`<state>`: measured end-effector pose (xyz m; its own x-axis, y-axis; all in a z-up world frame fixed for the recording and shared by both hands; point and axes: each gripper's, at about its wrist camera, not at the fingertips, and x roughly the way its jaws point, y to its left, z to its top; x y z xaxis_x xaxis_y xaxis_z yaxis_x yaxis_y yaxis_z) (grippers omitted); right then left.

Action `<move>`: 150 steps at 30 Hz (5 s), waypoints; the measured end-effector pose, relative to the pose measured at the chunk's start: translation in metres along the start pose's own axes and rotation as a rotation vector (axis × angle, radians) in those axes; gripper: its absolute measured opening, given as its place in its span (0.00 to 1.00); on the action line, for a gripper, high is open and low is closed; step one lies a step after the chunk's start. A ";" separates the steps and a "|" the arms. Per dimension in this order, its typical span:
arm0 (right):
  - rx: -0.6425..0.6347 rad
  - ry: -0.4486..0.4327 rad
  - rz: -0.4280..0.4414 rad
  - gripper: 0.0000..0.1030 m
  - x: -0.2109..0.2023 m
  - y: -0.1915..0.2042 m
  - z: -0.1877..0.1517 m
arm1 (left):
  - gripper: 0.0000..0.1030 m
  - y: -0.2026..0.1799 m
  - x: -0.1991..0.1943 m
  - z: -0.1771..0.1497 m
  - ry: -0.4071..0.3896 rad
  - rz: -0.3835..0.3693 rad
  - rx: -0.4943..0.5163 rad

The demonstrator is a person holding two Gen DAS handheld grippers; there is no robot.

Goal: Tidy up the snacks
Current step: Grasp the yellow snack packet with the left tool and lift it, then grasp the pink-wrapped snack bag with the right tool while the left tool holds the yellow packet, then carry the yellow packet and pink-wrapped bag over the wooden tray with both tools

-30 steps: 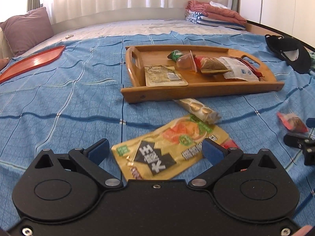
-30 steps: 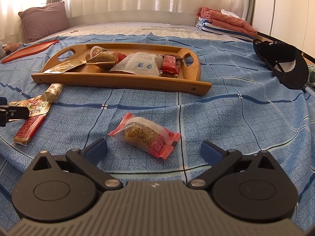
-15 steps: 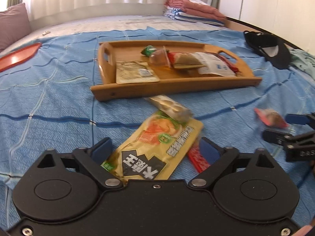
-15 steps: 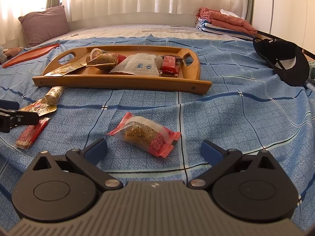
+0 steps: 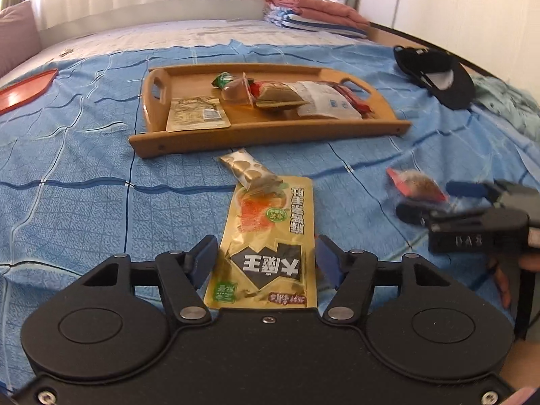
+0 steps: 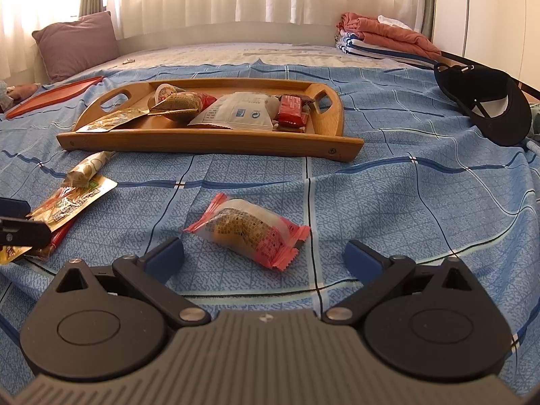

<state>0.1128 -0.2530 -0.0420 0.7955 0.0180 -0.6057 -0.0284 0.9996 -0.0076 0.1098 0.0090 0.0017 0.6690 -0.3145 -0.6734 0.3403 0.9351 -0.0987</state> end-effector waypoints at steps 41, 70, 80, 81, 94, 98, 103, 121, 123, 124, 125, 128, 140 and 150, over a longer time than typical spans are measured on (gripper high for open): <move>0.074 -0.086 0.068 0.35 -0.038 -0.003 0.036 | 0.59 0.007 -0.065 0.055 -0.177 0.123 -0.116; 0.074 0.068 0.172 0.27 0.013 0.008 0.063 | 0.59 0.020 -0.024 0.093 -0.172 0.129 -0.169; 0.117 0.013 0.176 0.08 0.010 -0.005 0.110 | 0.59 0.034 -0.002 0.143 -0.181 0.100 -0.179; 0.127 0.004 0.174 0.08 0.011 -0.007 0.119 | 0.59 0.036 0.002 0.150 -0.174 0.095 -0.183; 0.004 0.201 0.203 0.60 0.057 0.012 0.098 | 0.59 0.037 0.043 0.149 -0.113 0.131 -0.150; 0.100 0.250 0.185 0.57 0.077 0.015 0.093 | 0.59 0.036 0.048 0.146 -0.104 0.135 -0.153; 0.117 0.264 0.163 0.31 0.078 0.019 0.101 | 0.59 0.039 0.052 0.150 -0.106 0.146 -0.157; 0.293 0.105 0.221 0.31 0.084 -0.024 0.201 | 0.59 0.077 0.105 0.213 -0.037 0.111 -0.251; 0.318 0.107 0.233 0.31 0.100 -0.025 0.209 | 0.59 0.079 0.121 0.221 -0.014 0.123 -0.251; 0.325 0.109 0.237 0.31 0.107 -0.024 0.212 | 0.59 0.080 0.129 0.224 -0.002 0.128 -0.248; 0.326 0.114 0.238 0.31 0.116 -0.022 0.215 | 0.59 0.081 0.135 0.226 0.009 0.135 -0.245; 0.322 0.137 0.243 0.31 0.139 -0.012 0.219 | 0.59 0.084 0.155 0.227 0.036 0.166 -0.244; 0.246 0.202 0.281 0.32 0.201 0.030 0.212 | 0.59 0.088 0.197 0.207 0.096 0.196 -0.220; 0.225 0.207 0.265 0.33 0.210 0.035 0.208 | 0.59 0.083 0.197 0.204 0.085 0.195 -0.186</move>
<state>0.4053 -0.2096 -0.0040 0.6387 0.2941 -0.7110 -0.0650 0.9414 0.3311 0.4045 -0.0091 0.0097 0.6493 -0.1184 -0.7513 0.0780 0.9930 -0.0891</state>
